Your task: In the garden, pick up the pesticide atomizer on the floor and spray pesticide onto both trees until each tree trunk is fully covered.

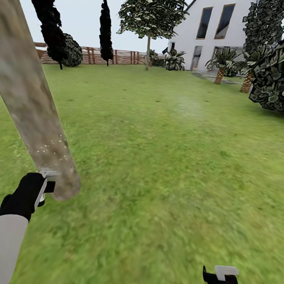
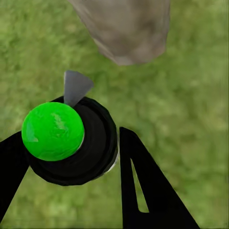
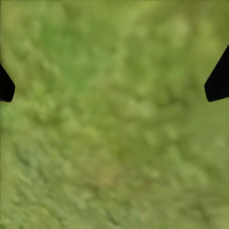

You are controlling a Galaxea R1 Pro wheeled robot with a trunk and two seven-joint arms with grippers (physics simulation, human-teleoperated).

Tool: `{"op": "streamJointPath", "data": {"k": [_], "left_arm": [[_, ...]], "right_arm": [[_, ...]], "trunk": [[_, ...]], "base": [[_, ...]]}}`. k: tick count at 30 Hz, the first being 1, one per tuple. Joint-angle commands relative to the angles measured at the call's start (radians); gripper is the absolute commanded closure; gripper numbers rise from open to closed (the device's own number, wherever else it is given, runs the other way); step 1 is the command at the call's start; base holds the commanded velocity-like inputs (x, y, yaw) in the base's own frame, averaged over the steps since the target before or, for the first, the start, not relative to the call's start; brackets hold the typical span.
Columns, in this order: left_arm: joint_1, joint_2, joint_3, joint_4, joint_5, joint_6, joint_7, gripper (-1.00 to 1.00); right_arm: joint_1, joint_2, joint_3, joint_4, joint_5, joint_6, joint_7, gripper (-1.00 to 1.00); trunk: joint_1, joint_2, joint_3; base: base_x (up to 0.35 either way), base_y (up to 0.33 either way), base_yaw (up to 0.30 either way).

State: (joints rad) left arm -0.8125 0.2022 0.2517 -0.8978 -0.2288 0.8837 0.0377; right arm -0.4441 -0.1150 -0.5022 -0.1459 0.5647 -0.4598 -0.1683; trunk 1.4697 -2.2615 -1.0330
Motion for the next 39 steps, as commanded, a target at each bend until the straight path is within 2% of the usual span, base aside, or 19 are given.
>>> {"op": "streamJointPath", "data": {"k": [1,2,4,6,9,10,12,14,25,27,29,39], "left_arm": [[0.033,-0.002,0.001,0.001,0.003,-0.005,0.001,1.0],[0.069,-0.008,0.001,0.015,0.006,-0.062,0.001,1.0],[0.109,-0.013,0.002,0.026,0.009,-0.135,0.002,1.0],[0.123,-0.016,0.004,0.028,0.012,-0.167,0.001,1.0],[0.128,-0.016,0.013,0.03,0.023,-0.179,0.002,1.0],[0.128,-0.015,0.032,0.031,0.033,-0.182,0.003,1.0],[0.128,-0.014,0.107,0.031,0.04,-0.188,0.001,1.0],[0.128,-0.015,0.12,0.031,0.037,-0.188,0.001,1.0],[0.134,-0.012,0.116,0.052,0.028,-0.189,0.002,1.0],[0.134,-0.013,0.117,0.054,0.001,-0.189,0.04,1.0],[0.134,-0.014,0.118,0.054,-0.005,-0.189,0.063,1.0],[0.134,-0.018,0.122,0.054,0.002,-0.189,0.071,1.0]], "right_arm": [[-0.001,0.001,-0.005,0.002,0.011,-0.003,-0.005,-1.0],[-0.001,0.002,-0.004,0.002,0.012,-0.003,-0.005,-1.0],[-0.001,0.003,-0.004,0.002,0.012,-0.003,-0.005,-1.0],[-0.001,0.003,-0.004,0.002,0.012,-0.003,-0.005,-1.0],[-0.001,0.003,-0.004,0.002,0.012,-0.003,-0.005,-1.0],[-0.001,0.003,-0.004,0.002,0.012,-0.003,-0.005,-1.0],[-0.001,0.003,-0.004,0.002,0.012,-0.003,-0.004,-1.0],[-0.001,0.003,-0.004,0.002,0.012,-0.003,-0.004,-1.0],[-0.001,0.003,-0.004,0.002,0.012,-0.002,-0.005,-1.0],[-0.001,0.003,-0.004,0.002,0.012,-0.002,-0.006,-1.0],[-0.001,0.003,-0.004,0.002,0.012,-0.002,-0.006,-1.0],[-0.001,0.003,-0.004,0.002,0.012,-0.002,-0.005,-1.0]], "trunk": [[0.0,0.0,-0.001],[0.0,0.0,-0.001],[0.0,0.0,-0.001],[0.0,0.0,-0.001],[0.0,0.0,-0.001],[0.0,0.0,-0.001],[0.0,0.0,-0.001],[0.0,0.0,-0.001],[0.0,0.0,-0.001],[0.0,0.0,-0.001],[0.0,0.0,-0.001],[0.0,0.0,-0.001]], "base": [[0.117,-0.259,0.266],[0.133,-0.261,0.273],[0.155,-0.256,0.275],[0.188,-0.237,0.276],[0.229,-0.204,0.276],[0.263,-0.178,0.276],[0.275,-0.17,0.276],[0.279,-0.168,0.274],[0.212,-0.21,0.022],[0.184,-0.227,0.059],[0.184,-0.227,0.209],[0.192,-0.225,0.249]]}}
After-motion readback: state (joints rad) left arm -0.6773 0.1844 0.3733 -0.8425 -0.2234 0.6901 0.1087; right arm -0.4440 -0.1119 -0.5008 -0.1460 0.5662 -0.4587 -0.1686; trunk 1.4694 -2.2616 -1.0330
